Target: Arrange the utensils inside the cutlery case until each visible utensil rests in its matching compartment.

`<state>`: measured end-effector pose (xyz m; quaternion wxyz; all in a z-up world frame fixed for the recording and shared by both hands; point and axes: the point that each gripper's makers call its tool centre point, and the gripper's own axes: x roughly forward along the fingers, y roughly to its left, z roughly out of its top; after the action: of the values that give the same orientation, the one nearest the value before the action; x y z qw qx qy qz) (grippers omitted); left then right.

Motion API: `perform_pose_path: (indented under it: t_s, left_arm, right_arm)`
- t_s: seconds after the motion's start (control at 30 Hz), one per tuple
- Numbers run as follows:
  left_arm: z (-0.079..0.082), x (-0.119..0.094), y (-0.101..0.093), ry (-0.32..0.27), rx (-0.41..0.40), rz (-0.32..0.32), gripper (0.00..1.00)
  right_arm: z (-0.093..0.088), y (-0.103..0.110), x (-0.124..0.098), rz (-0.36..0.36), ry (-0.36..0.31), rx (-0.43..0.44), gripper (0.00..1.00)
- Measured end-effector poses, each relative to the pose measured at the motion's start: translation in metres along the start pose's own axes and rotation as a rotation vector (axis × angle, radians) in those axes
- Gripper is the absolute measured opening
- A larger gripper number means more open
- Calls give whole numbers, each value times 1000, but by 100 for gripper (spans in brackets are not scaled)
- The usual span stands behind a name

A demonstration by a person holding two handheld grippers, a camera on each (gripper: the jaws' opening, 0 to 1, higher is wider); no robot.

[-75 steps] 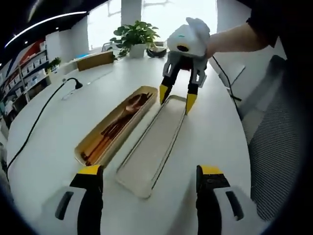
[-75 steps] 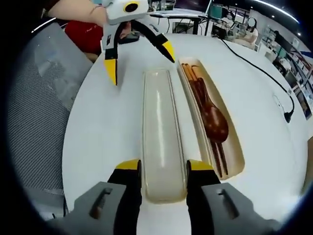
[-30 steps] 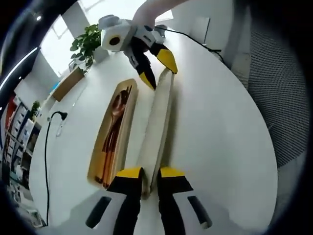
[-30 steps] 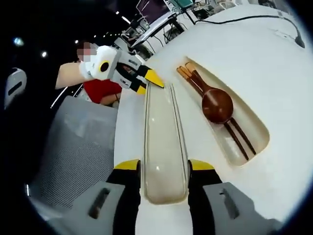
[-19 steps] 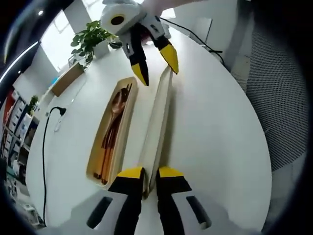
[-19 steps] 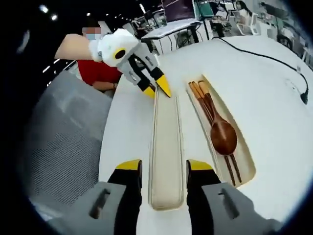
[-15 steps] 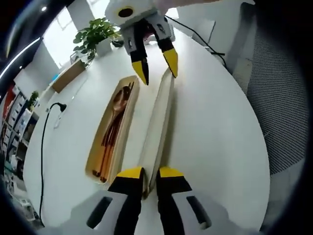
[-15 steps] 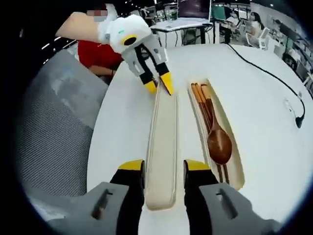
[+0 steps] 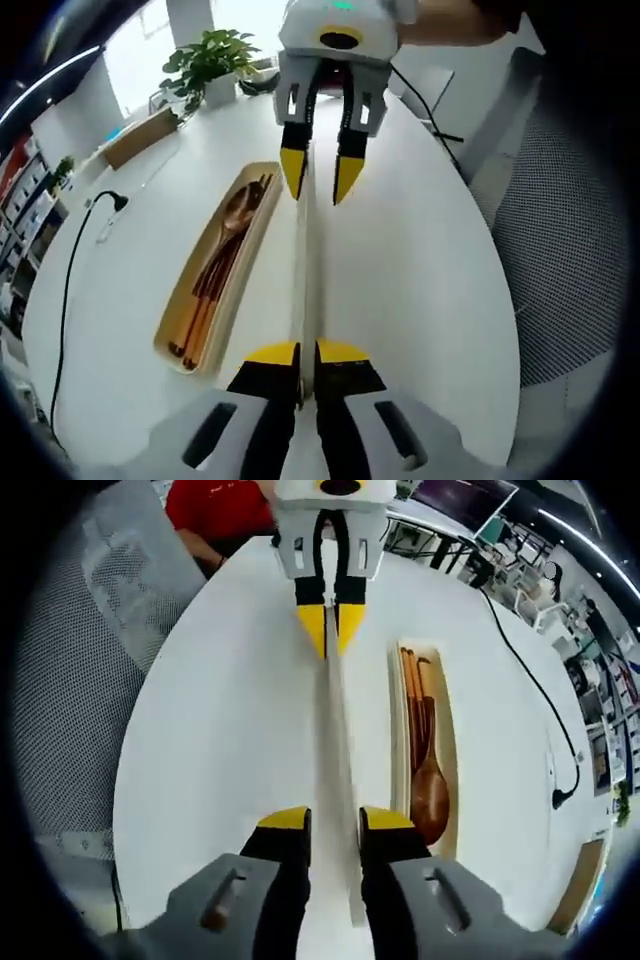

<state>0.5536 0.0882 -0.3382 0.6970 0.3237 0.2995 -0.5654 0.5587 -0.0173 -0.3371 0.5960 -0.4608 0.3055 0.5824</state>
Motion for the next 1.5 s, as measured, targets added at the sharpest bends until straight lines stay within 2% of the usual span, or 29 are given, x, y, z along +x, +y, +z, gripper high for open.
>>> perform_pose_path:
  t_s: [0.07, 0.1, 0.17, 0.2, 0.23, 0.4, 0.47, 0.53, 0.6, 0.63, 0.7, 0.77, 0.8, 0.83, 0.87, 0.93, 0.97, 1.07, 1.13, 1.27, 1.3, 1.5]
  left_arm:
    - [0, 0, -2, 1, 10, -4, 6]
    - [0, 0, -3, -3, 4, -8, 6]
    - [-2, 0, -6, 1, -21, -20, 7]
    - [-2, 0, -5, -2, -17, -12, 7]
    - [-3, 1, -6, -5, -23, -13, 7]
    - [-5, 1, -12, 7, 20, -21, 6]
    - [-5, 1, -14, 7, 22, -33, 5]
    - [-3, -1, -19, 3, -16, -65, 4]
    - [-2, -1, -30, -4, -102, -133, 4]
    - [-1, -2, -32, -8, -117, -139, 4]
    - [-1, -3, -38, -16, -182, -177, 4]
    - [-1, -5, -43, -31, -240, -209, 4]
    - [1, -7, -46, -38, -277, -229, 4]
    - [3, -10, -54, -42, -361, -288, 4]
    - [4, -12, -58, -41, -412, -323, 4]
    - [7, -14, -63, -56, -458, -368, 4]
    - [7, -16, -66, -52, -482, -396, 4]
    - [13, -21, -73, -66, -552, -469, 4]
    - [17, -25, -79, -68, -578, -519, 4]
    - [20, -30, -81, -69, -623, -561, 4]
    - [21, -32, -83, -70, -641, -581, 4]
    - [33, -40, -80, -134, -774, -640, 4]
  right_arm:
    - [0, 1, 0, 9, 0, -2, 2]
    - [1, 1, 1, 14, -9, -2, 2]
    - [0, 9, 1, 73, -9, -12, 1]
    - [0, 5, 0, 57, -8, -8, 1]
    - [0, 6, 0, 72, -6, 5, 1]
    - [0, 8, -2, 132, -37, 26, 1]
    - [0, 7, -2, 134, -46, 22, 2]
    - [1, 2, -3, 94, -51, 26, 3]
    - [0, 6, -4, 85, -48, 32, 6]
    - [-2, 5, -4, 52, -40, 13, 8]
    - [-6, 2, -6, -19, -25, -43, 20]
    - [-5, 4, -10, -73, -45, -27, 32]
    - [1, 2, -14, -113, -79, -31, 35]
    - [7, 1, -19, -165, -109, -45, 39]
    - [11, -1, -23, -209, -126, -60, 46]
    - [18, 4, -29, -263, -137, -105, 56]
    - [22, 7, -31, -279, -149, -130, 56]
    - [36, 23, -30, -300, -189, -215, 58]
    - [38, 29, -26, -305, -169, -235, 59]
    - [37, 37, -16, -273, -143, -257, 63]
    - [36, 41, -14, -247, -132, -272, 62]
    - [42, 45, -11, -254, -130, -320, 62]
